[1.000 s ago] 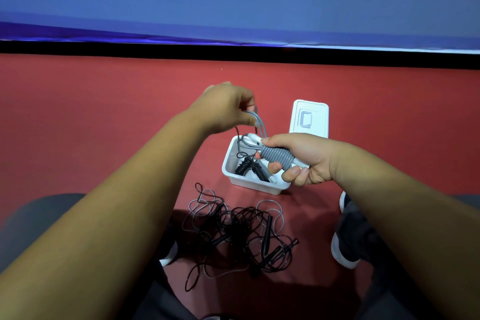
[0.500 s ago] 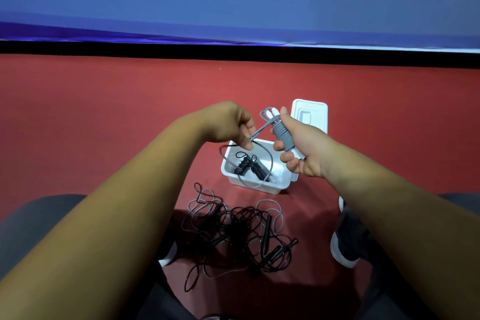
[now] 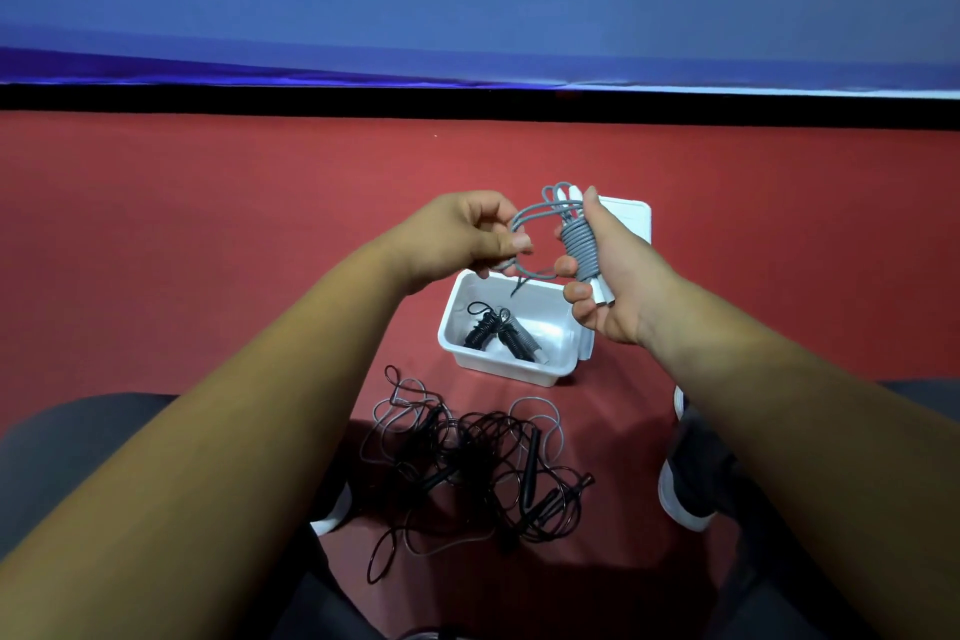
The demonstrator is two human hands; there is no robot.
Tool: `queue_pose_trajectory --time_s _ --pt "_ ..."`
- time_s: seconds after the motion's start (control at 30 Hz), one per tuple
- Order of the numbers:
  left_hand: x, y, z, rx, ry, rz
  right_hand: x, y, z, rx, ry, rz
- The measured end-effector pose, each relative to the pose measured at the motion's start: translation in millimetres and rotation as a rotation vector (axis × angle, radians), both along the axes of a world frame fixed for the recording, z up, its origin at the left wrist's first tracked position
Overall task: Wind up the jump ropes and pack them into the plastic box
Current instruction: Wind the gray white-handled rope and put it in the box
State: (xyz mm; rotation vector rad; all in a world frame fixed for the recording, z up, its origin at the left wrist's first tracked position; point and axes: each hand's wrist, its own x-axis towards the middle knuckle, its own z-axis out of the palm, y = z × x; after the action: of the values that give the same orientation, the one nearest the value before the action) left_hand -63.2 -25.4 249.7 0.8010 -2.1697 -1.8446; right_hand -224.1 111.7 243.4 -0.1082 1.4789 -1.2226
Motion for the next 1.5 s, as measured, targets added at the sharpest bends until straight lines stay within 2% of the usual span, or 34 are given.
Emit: queue_pose_trajectory --time_s 0.1,0.5,0.63,0.77,0.9,1.0,1.03,1.17,1.27,1.33,1.4,1.5 --pt "1 0 3 -0.04 -0.039 -0.057 -6 -1 1 -0.013 -0.003 -0.016" --pt "5 -11 -7 -0.546 -0.365 -0.08 -7 1 3 -0.02 0.033 0.103" --pt "5 -11 -10 -0.785 -0.492 -0.14 -4 -1 3 -0.029 0.022 0.118" --pt "4 -8 -12 -0.906 -0.529 -0.067 -6 -4 4 -0.048 -0.015 0.075" --pt "6 -11 -15 -0.841 -0.453 -0.041 -6 -5 5 -0.062 -0.03 0.044" --pt "9 -14 -15 -0.689 -0.365 -0.046 -3 -4 5 -0.106 -0.044 0.01" --pt "11 -14 -15 -0.585 -0.302 -0.032 -4 -4 5 -0.119 -0.048 -0.006" --pt "11 -10 -14 0.051 0.056 0.08 -11 -5 1 -0.123 -0.097 -0.027" --pt "8 -6 -8 0.292 0.211 0.137 -13 -6 -1 -0.097 -0.094 0.003" --pt "7 -6 -7 0.35 0.273 0.151 -13 -5 -1 -0.079 -0.098 0.018" --pt "7 -9 -8 0.299 0.267 0.129 -16 -5 -2 -0.065 -0.112 0.023" --pt "11 -15 -12 -0.058 0.065 0.055 -23 -6 -3 -0.059 -0.135 -0.016"
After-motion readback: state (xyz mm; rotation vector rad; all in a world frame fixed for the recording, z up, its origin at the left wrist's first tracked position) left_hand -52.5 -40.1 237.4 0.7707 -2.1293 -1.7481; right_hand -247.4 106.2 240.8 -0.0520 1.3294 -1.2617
